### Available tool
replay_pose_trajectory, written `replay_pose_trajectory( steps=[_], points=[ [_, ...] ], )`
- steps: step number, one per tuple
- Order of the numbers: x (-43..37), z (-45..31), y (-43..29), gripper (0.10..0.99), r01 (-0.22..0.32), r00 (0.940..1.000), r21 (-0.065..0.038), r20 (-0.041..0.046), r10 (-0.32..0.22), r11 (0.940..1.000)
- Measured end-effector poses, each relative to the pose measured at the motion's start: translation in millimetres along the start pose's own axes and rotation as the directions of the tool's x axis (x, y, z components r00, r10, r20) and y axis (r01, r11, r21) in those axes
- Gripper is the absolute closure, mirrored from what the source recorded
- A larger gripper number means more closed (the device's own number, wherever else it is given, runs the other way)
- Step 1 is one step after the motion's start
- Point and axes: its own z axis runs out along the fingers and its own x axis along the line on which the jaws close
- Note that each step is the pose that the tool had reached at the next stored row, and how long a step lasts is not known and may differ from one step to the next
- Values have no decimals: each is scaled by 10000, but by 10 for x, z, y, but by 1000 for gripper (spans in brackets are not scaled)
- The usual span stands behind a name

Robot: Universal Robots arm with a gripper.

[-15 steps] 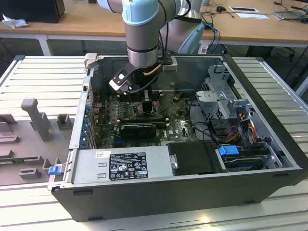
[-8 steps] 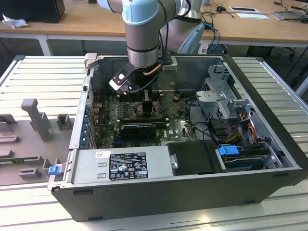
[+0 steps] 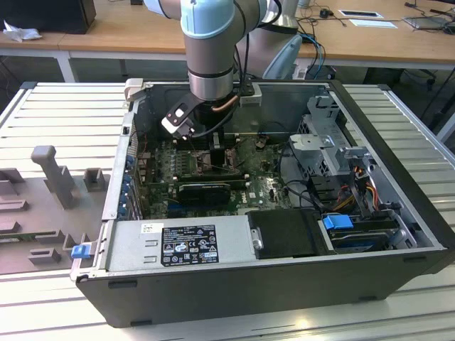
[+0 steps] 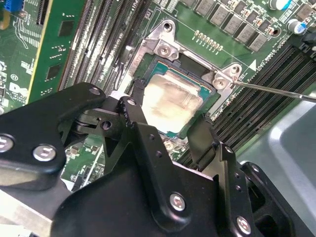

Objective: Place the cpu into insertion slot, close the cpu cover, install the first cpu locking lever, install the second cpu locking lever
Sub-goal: 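Place the cpu into insertion slot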

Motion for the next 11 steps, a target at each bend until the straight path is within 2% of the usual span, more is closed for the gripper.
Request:
replay_pose_trajectory(
  steps=[6,9,11],
  points=[
    [1,-24,2,471,0,10000,0,-4,0,10000],
    [2,-112,10,471,0,10000,0,-4,0,10000],
    [2,-135,12,486,0,10000,0,-1,0,10000]
  ],
)
